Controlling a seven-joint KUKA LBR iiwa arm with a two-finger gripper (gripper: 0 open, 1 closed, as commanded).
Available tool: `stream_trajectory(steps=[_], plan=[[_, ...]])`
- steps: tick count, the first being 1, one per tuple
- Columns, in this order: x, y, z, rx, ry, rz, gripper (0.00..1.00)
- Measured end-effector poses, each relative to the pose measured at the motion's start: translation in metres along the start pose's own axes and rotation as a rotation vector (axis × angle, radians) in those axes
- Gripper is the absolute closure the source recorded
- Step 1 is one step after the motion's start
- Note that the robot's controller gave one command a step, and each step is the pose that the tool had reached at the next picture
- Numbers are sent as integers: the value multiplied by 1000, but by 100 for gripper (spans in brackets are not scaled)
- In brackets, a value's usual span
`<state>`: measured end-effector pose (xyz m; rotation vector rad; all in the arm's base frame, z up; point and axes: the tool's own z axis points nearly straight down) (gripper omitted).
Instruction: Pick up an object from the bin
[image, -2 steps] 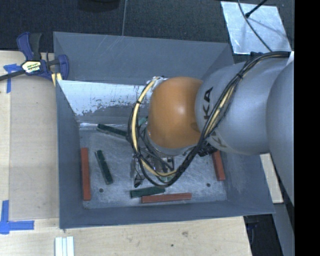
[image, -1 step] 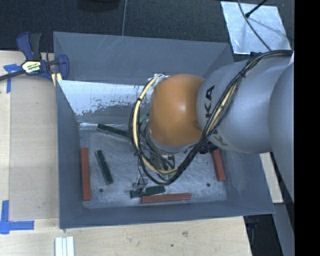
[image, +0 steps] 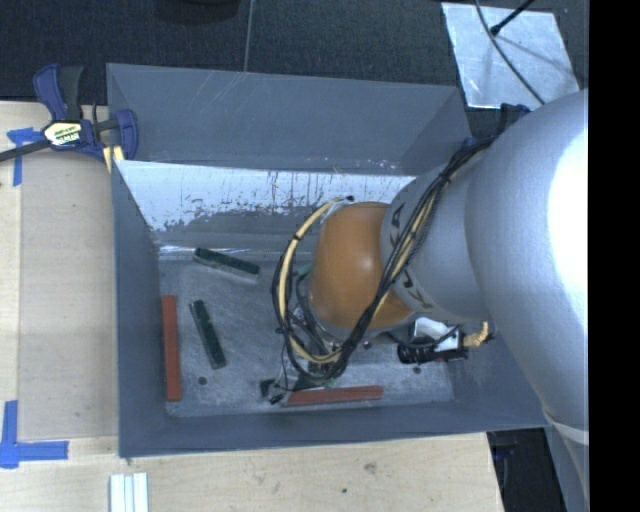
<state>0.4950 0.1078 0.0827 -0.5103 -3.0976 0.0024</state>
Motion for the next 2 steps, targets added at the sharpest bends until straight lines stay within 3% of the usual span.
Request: stream_trajectory(steps=[1, 2], plan=[[-11, 34, -76, -6, -10, -170, 0], [-7, -20, -5, 2, 0, -375, 0]])
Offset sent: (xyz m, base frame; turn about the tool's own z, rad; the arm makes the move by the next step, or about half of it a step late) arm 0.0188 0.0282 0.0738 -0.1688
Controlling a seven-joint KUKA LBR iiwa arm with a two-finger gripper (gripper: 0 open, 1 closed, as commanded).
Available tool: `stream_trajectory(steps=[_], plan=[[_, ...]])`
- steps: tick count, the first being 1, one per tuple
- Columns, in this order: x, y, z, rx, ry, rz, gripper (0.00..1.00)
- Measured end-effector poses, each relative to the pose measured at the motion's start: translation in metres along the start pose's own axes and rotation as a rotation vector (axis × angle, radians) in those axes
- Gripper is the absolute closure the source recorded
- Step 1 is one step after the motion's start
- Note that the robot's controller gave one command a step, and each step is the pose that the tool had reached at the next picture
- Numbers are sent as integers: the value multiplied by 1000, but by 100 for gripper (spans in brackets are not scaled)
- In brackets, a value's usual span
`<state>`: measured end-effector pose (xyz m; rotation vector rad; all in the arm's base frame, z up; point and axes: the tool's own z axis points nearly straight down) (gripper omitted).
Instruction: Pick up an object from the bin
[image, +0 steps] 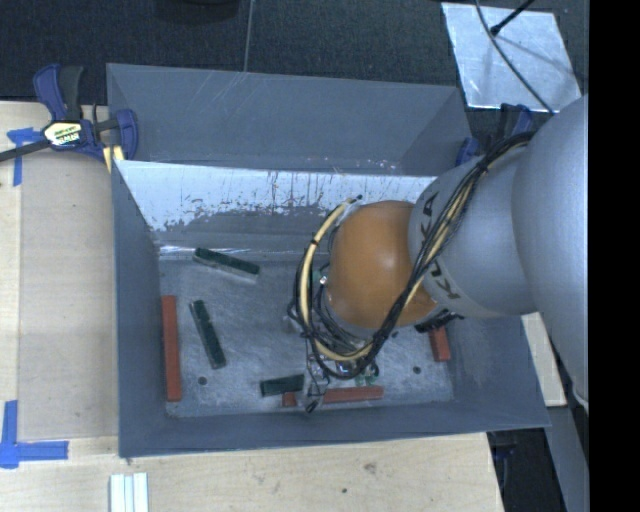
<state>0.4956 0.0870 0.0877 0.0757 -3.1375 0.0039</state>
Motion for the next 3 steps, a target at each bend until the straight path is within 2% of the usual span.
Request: stream_trajectory(steps=[1, 2, 3], plan=[[13, -9, 10, -2, -4, -23, 0], [12, -9, 9, -2, -3, -22, 100], [12, -9, 9, -3, -5, -21, 0]])
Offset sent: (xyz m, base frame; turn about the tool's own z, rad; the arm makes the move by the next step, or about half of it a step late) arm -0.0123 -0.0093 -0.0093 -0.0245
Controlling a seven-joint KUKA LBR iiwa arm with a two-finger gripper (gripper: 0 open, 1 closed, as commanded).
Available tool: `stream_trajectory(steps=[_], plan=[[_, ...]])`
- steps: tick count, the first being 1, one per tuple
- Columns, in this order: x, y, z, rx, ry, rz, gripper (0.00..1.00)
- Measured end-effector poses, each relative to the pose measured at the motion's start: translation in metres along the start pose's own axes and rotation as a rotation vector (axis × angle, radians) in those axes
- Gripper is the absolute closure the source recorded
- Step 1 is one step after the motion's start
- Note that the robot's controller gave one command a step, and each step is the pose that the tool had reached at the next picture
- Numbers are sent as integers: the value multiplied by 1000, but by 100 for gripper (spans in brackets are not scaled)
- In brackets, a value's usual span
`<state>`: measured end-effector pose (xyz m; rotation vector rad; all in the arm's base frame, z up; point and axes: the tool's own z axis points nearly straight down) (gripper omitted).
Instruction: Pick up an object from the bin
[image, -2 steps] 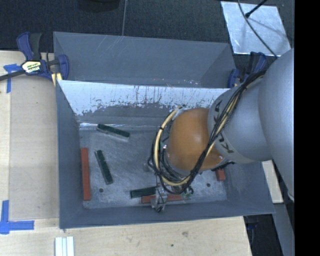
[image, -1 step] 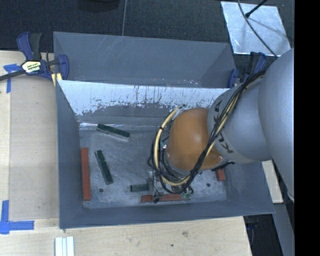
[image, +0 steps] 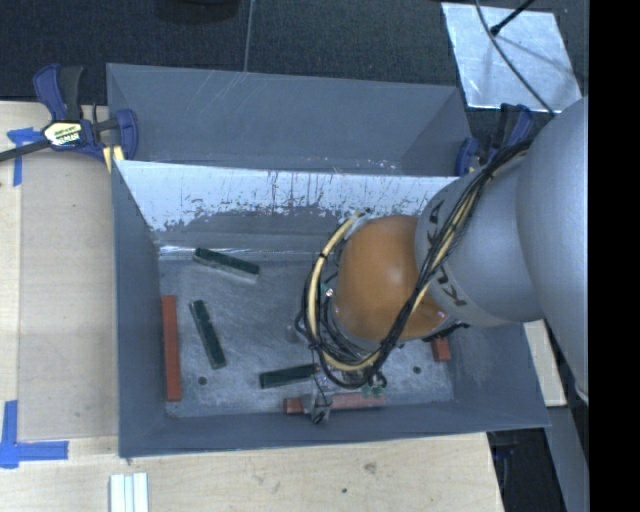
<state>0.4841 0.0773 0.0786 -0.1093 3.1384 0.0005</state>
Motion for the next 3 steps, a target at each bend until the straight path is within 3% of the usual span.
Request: stream_trajectory(steps=[1, 2, 3], plan=[[0, 0, 0, 0, 1, 0, 100], [-17, 21, -72, -1, -9, 0, 100], [-28, 17, -148, -1, -10, 19, 100]])
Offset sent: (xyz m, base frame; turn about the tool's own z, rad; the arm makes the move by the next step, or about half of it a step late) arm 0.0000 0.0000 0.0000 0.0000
